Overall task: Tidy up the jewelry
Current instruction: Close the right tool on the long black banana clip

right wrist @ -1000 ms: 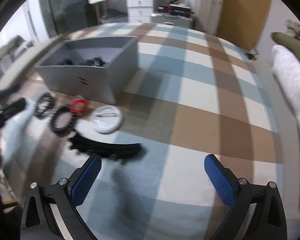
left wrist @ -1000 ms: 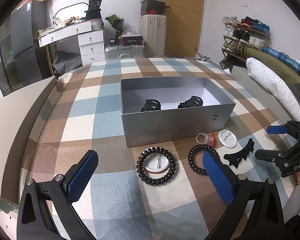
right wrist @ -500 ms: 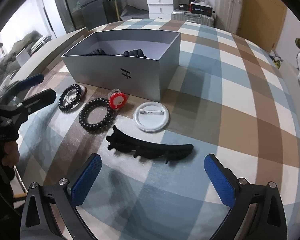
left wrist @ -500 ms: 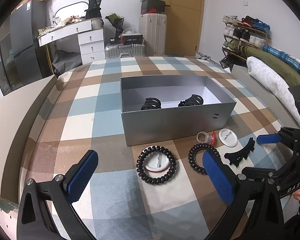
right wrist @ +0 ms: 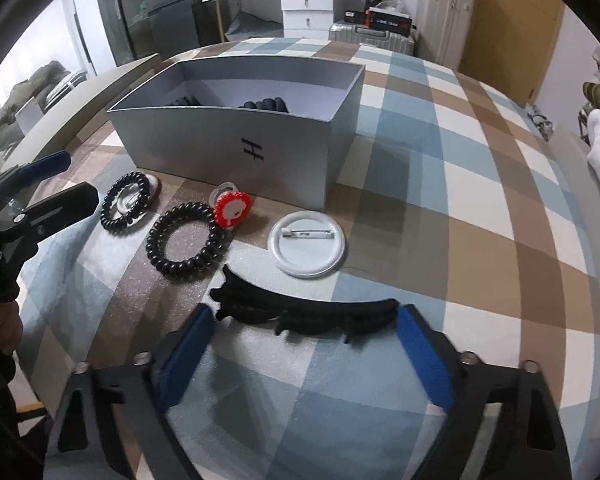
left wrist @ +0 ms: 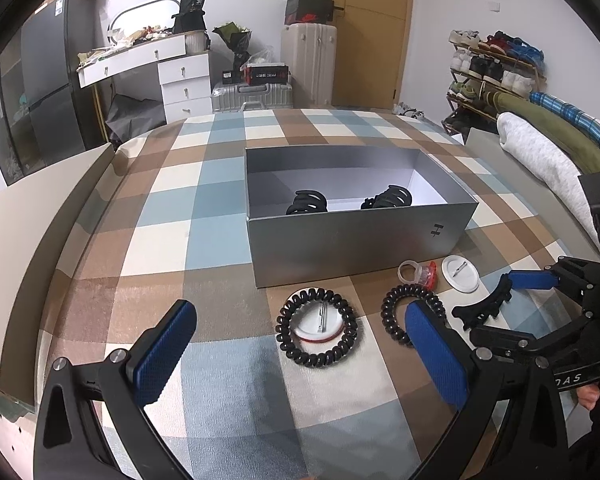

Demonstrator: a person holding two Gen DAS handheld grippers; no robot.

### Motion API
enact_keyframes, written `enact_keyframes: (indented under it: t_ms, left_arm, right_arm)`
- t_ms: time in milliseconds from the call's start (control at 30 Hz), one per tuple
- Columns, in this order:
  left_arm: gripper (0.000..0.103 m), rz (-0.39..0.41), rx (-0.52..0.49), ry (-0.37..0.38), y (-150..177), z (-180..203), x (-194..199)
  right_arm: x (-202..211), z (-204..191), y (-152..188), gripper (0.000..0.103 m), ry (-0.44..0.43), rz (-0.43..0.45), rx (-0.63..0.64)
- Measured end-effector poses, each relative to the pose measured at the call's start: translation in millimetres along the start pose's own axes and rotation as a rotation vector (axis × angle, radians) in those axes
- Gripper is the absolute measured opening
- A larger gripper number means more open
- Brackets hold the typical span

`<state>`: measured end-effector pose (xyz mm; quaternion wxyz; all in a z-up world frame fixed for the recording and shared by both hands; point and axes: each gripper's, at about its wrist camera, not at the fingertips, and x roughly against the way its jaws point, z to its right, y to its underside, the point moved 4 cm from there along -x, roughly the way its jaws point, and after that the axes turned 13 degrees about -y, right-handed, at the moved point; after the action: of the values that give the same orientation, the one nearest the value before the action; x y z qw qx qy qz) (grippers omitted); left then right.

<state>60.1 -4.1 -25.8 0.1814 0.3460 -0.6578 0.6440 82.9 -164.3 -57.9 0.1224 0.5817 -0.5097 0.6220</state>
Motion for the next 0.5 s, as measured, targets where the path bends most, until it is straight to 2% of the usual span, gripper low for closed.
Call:
enact_keyframes:
  t_ms: [200,267,400,500]
  left_arm:
    - [0.102,-0.014,-0.002,0.001,1.4,0.1,-2.7]
    - [0.102,-0.026,-0.002,0.006,2.5,0.1,-4.9]
    - [0.102,-0.074,0.002,-0.017,5.8,-1.7,-12.8]
    - [0.102,-0.11,0.02,-0.006,8.2,-4.2,-17.9]
  right_arm:
    - [7.1,-2.8,-2.8,0.09,-0.029,0.03,0.013]
    - [14.5,-4.2,-5.6,0.09,-0.036,0.065,0.014]
    - [26.8,-5.2,-10.6,0.09,-0.061,0.127,0.004]
    - [32.7,-6.2,-13.3,0.09,-0.074,0.156,0.001]
